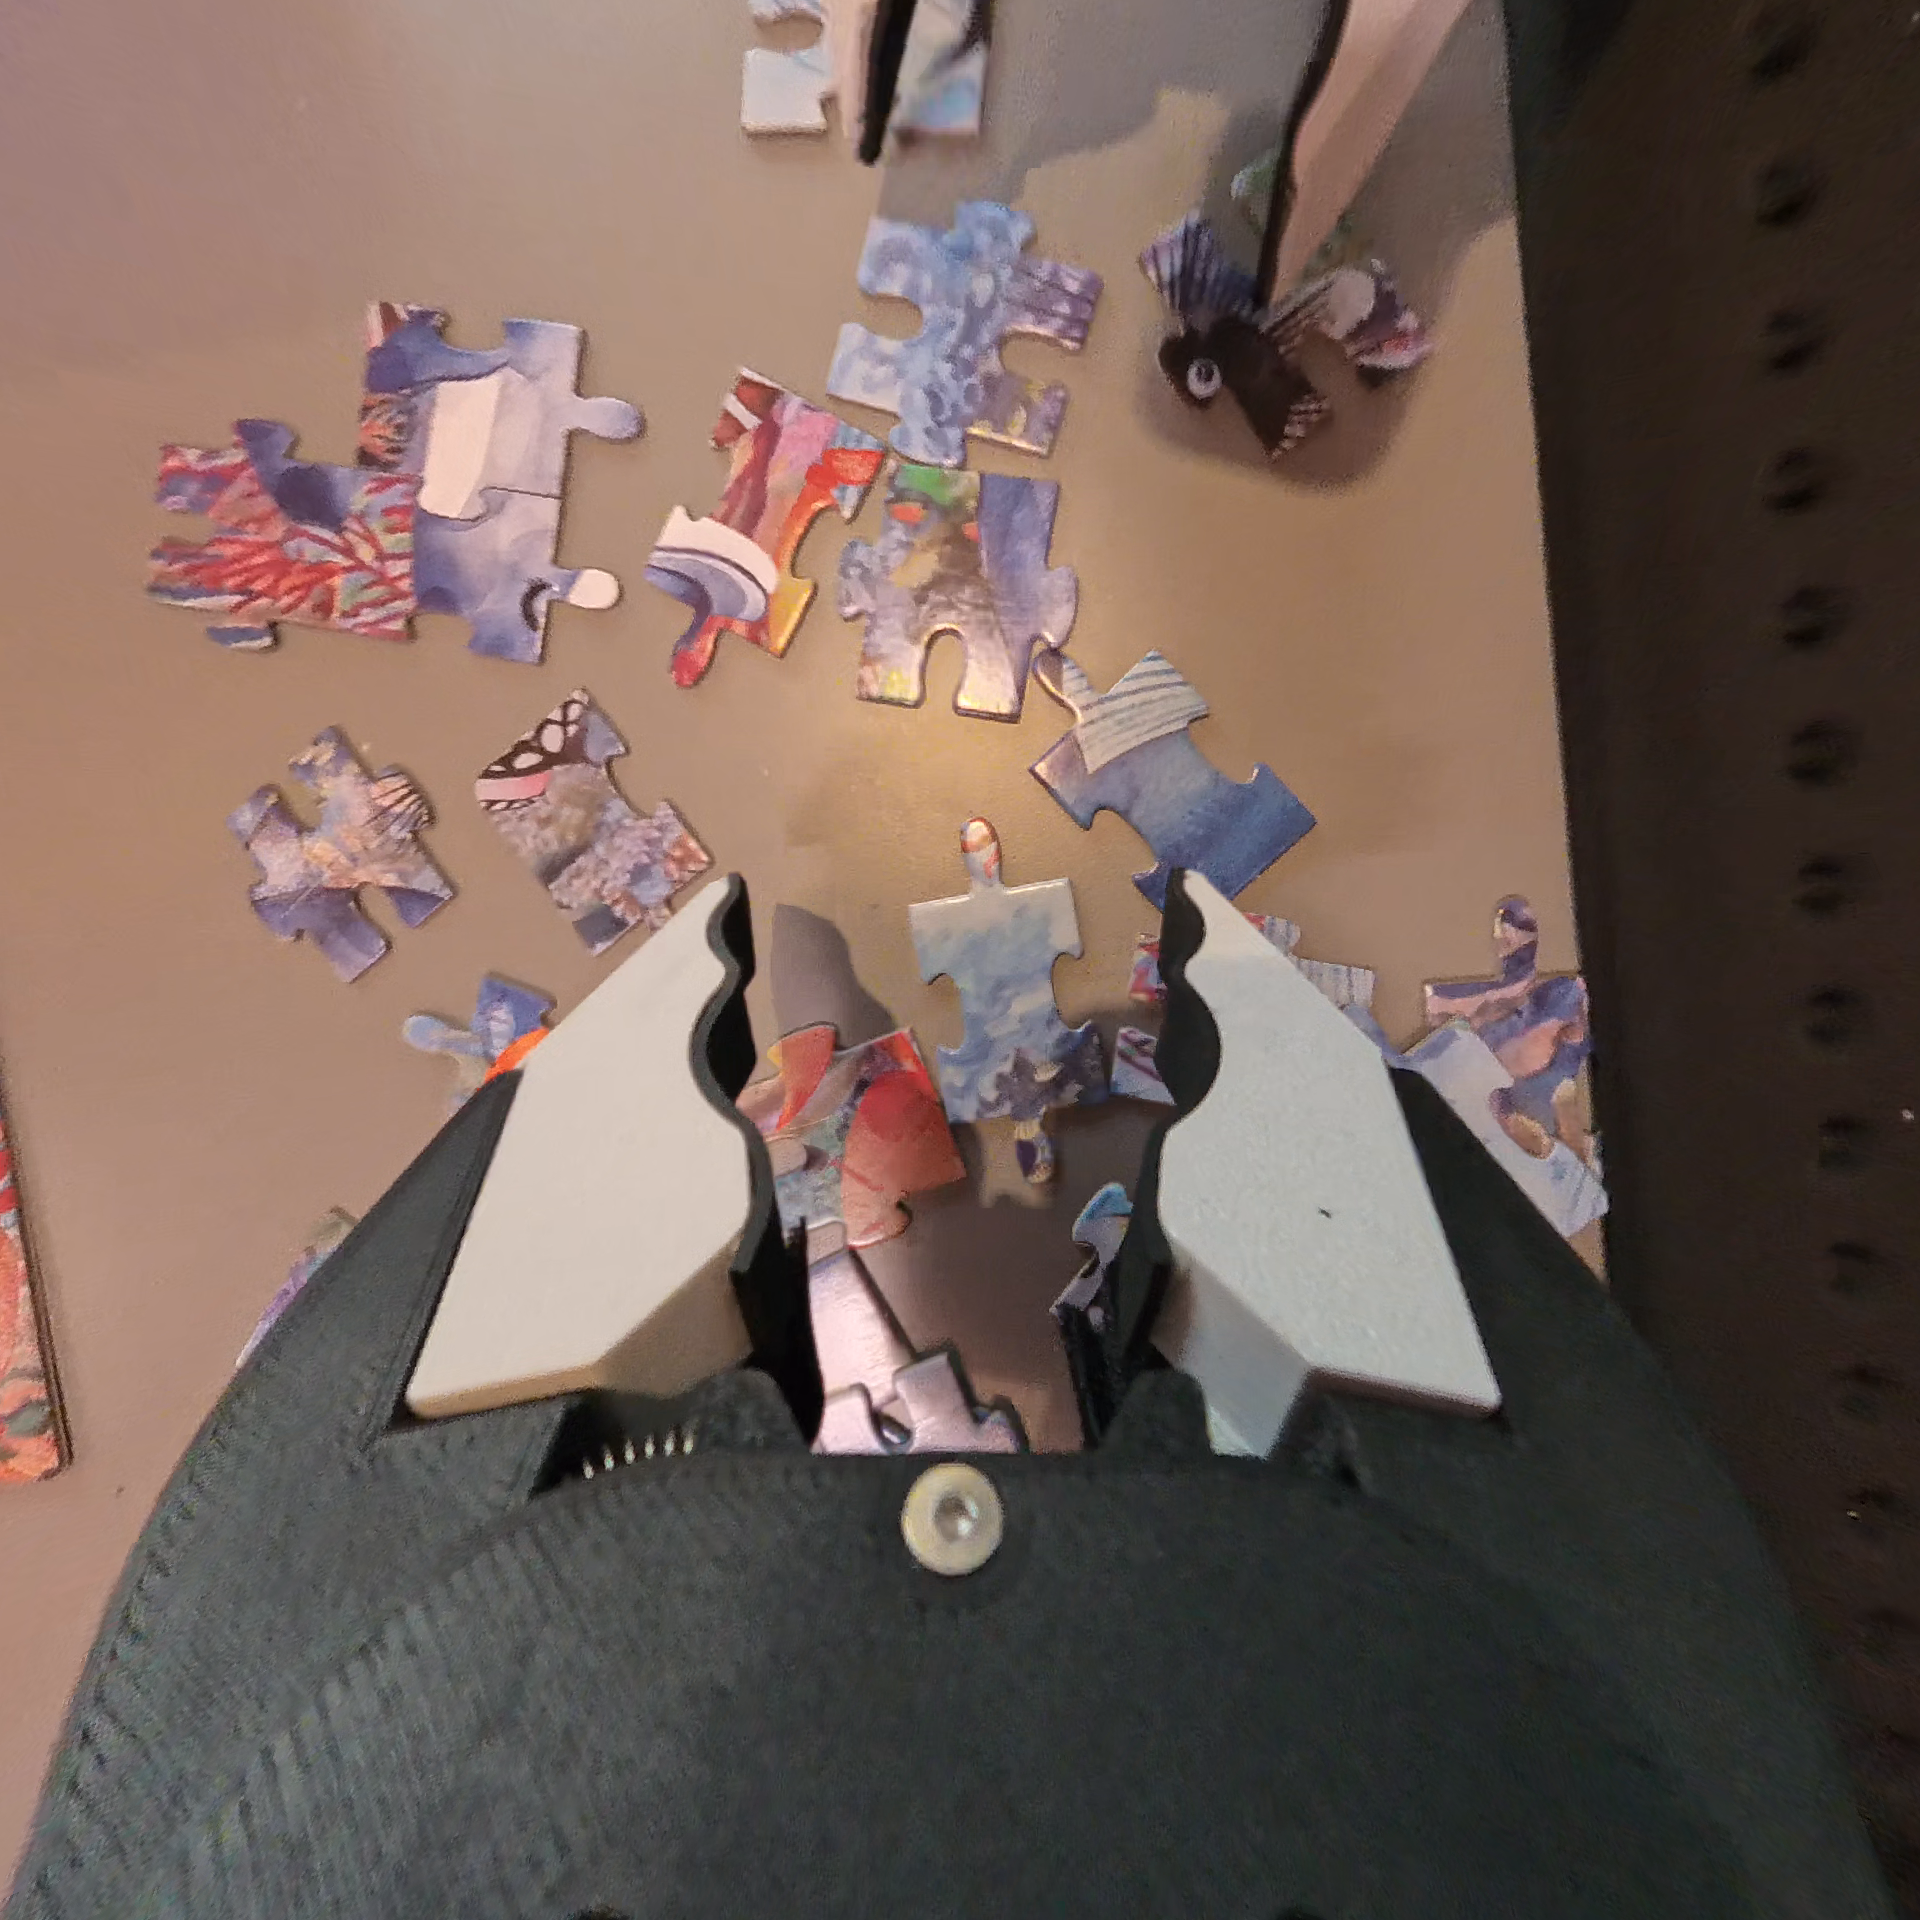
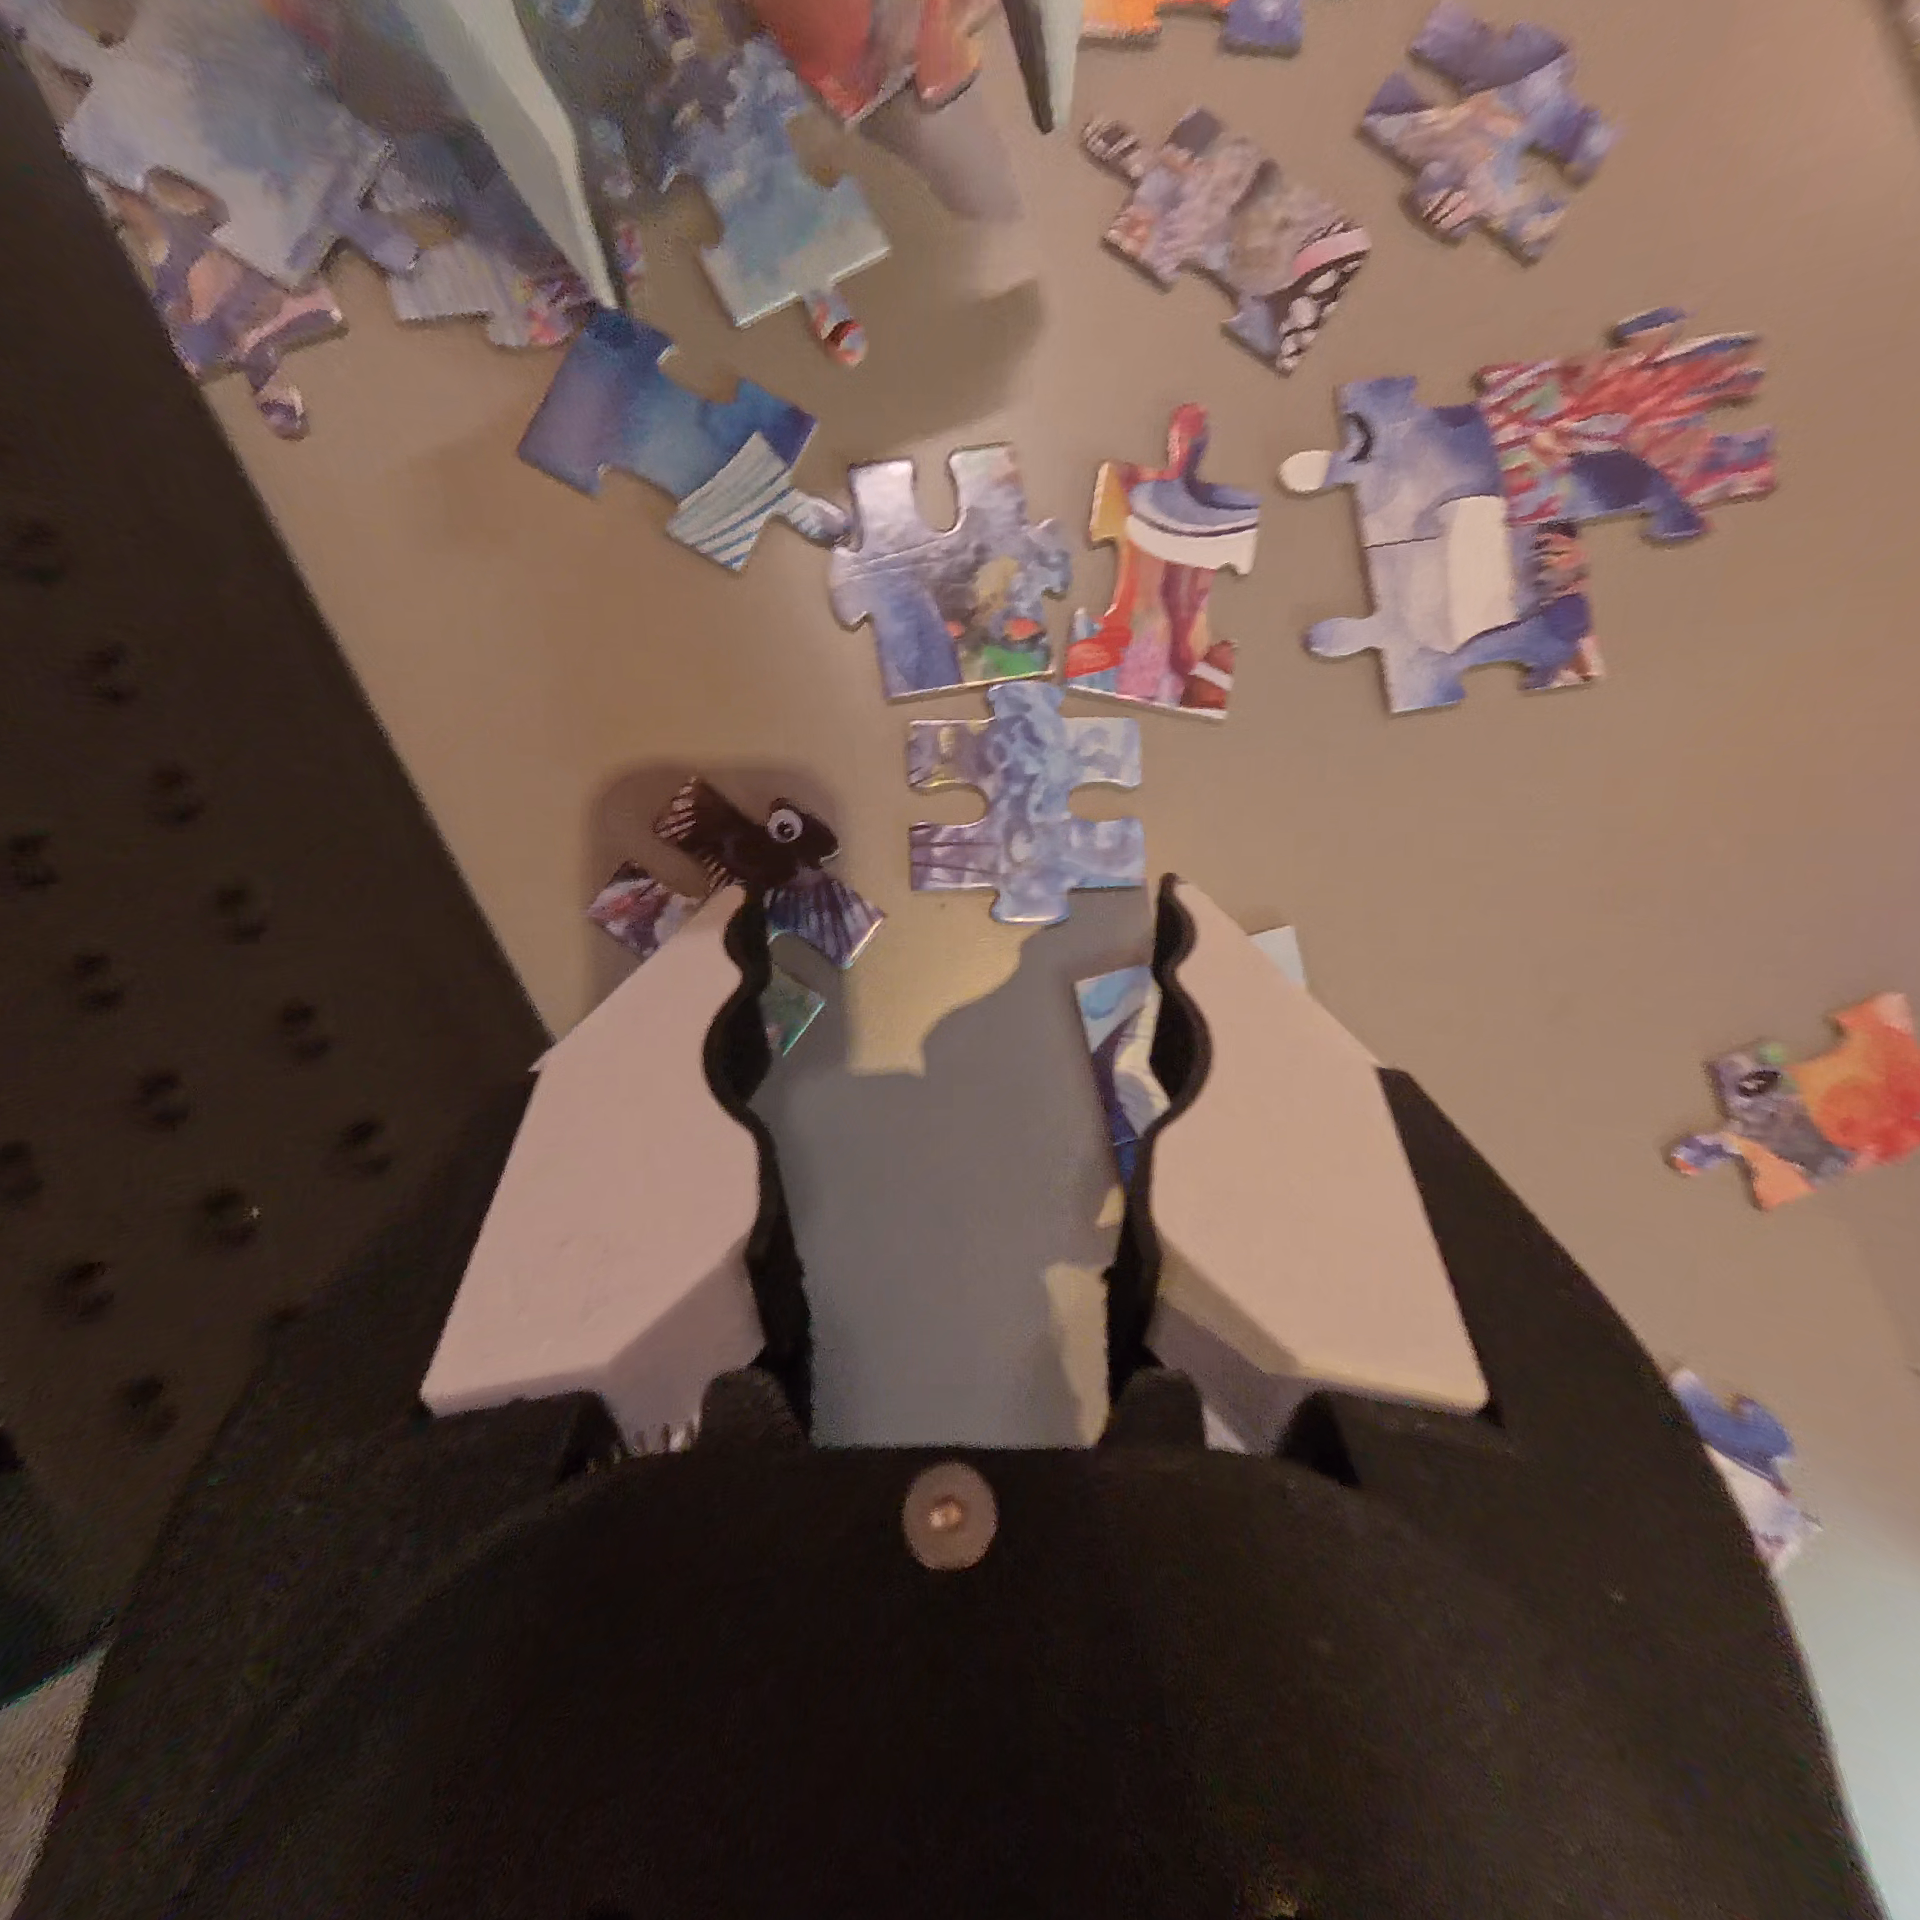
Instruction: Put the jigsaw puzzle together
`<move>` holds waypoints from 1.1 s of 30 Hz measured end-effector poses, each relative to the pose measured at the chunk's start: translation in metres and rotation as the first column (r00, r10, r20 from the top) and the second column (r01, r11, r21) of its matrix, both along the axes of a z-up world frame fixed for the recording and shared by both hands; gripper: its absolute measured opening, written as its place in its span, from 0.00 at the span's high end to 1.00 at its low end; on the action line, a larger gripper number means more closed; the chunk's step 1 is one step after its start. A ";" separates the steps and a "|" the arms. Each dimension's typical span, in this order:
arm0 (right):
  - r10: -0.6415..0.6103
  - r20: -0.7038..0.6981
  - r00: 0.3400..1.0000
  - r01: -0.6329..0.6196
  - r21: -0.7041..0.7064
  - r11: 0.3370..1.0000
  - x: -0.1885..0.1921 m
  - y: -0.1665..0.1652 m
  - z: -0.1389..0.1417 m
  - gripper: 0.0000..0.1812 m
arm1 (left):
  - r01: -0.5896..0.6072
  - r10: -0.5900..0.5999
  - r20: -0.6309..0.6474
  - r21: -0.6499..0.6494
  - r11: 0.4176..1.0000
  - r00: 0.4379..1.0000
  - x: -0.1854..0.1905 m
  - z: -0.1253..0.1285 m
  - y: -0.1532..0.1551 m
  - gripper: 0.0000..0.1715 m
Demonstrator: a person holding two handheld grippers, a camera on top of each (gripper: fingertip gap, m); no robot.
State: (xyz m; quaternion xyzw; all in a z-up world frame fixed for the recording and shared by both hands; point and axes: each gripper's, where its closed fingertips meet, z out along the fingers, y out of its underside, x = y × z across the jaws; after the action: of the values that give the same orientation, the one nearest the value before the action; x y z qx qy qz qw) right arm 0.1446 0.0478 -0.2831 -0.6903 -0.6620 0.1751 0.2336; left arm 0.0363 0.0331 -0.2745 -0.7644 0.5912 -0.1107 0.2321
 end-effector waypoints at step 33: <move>-0.543 -0.812 0.212 0.897 0.382 -0.221 0.449 -0.062 0.366 0.34 | -0.098 0.065 0.270 0.112 0.989 0.961 0.010 0.049 0.024 0.53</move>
State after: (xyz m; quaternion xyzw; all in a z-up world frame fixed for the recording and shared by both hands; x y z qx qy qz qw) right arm 0.5939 -0.0147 0.0830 -0.6640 -0.0262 -0.2431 0.7067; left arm 0.0461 0.0566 -0.2259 -0.7504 0.5286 -0.1656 0.3606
